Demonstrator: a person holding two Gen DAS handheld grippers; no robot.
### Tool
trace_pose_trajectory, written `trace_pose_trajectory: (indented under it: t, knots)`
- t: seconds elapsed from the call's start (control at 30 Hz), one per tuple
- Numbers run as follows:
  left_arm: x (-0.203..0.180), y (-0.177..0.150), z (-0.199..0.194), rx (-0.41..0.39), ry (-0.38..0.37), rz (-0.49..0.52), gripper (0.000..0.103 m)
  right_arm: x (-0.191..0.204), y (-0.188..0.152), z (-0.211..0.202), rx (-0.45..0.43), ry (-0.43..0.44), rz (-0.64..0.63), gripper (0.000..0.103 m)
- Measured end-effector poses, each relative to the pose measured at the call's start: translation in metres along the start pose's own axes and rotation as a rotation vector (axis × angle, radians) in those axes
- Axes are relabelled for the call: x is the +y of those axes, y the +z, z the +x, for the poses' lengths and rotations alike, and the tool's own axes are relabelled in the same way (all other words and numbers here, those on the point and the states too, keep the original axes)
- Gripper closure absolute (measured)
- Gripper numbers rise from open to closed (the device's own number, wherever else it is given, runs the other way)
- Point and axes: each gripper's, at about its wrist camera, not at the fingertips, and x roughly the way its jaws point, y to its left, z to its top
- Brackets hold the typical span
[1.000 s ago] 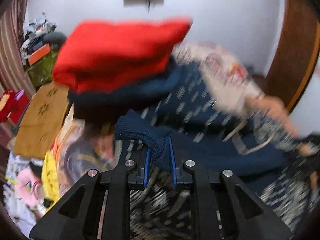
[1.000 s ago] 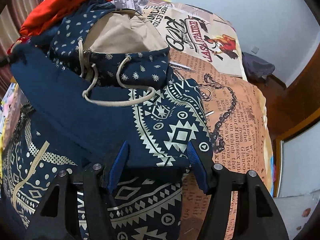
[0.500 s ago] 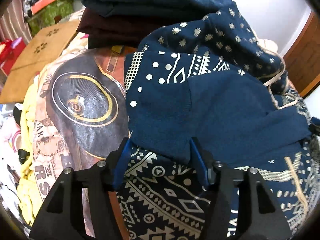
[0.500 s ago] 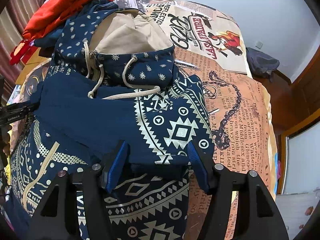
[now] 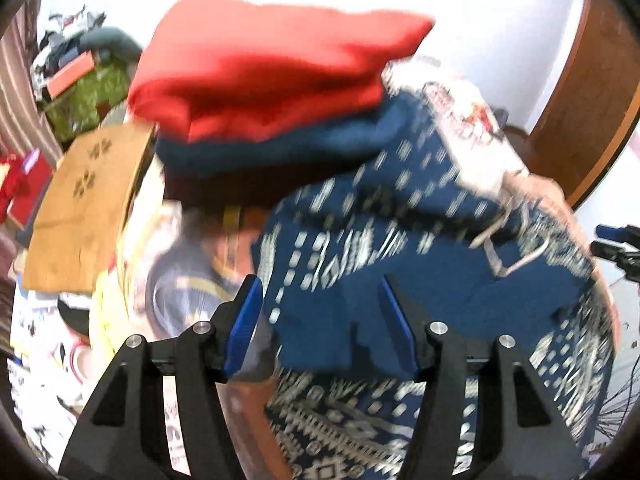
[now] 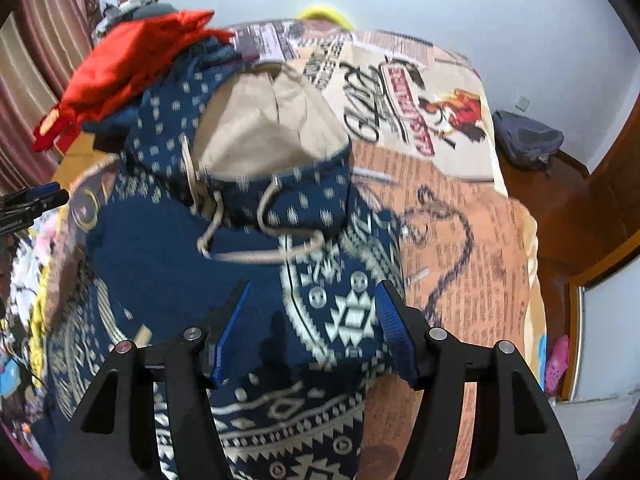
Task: Fold large clothes
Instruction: 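Move the right tool toward the beige hood lining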
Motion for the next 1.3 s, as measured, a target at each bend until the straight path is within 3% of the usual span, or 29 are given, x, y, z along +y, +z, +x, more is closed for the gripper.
trace_pose_trajectory:
  t: [0.13,0.3,0.43,0.67,0.8,1.0,1.07,1.1,1.13,1.17,1.3]
  knots:
    - [-0.018,0.030,-0.002,-0.071,-0.027,0.026,0.044,0.000,0.023,-0.002,-0.040,0.009,0.023,0.044]
    - [-0.049,0.062,0.017,-0.098,-0.056,0.059,0.044,-0.003,0.049,0.002,-0.067,0.063,0.066,0.044]
    - [-0.067,0.073,0.042,-0.095,-0.017,0.108,0.044,-0.008,0.066,0.018,-0.052,0.103,0.102,0.044]
    - [-0.055,0.080,0.095,-0.028,0.019,0.036,0.044,-0.017,0.092,0.080,0.059,0.067,0.098,0.044]
    - [-0.047,0.080,0.106,-0.030,-0.019,-0.022,0.044,-0.031,0.104,0.118,0.132,0.058,0.157,0.044]
    - [-0.063,0.076,0.110,-0.031,-0.078,0.050,0.046,-0.045,0.117,0.157,0.205,0.052,0.213,0.045]
    - [-0.069,0.074,0.114,-0.027,-0.069,0.074,0.055,-0.043,0.117,0.164,0.211,0.047,0.204,0.062]
    - [-0.070,0.074,0.117,-0.012,-0.071,0.074,0.067,-0.043,0.117,0.168,0.222,0.062,0.209,0.068]
    - [-0.071,0.074,0.120,0.004,-0.074,0.067,0.083,-0.043,0.115,0.173,0.234,0.090,0.223,0.080]
    - [-0.071,0.074,0.124,0.021,-0.078,0.056,0.090,-0.043,0.115,0.175,0.238,0.102,0.233,0.092]
    - [-0.062,0.074,0.121,0.022,-0.081,-0.001,0.097,-0.037,0.112,0.159,0.174,0.070,0.208,0.097]
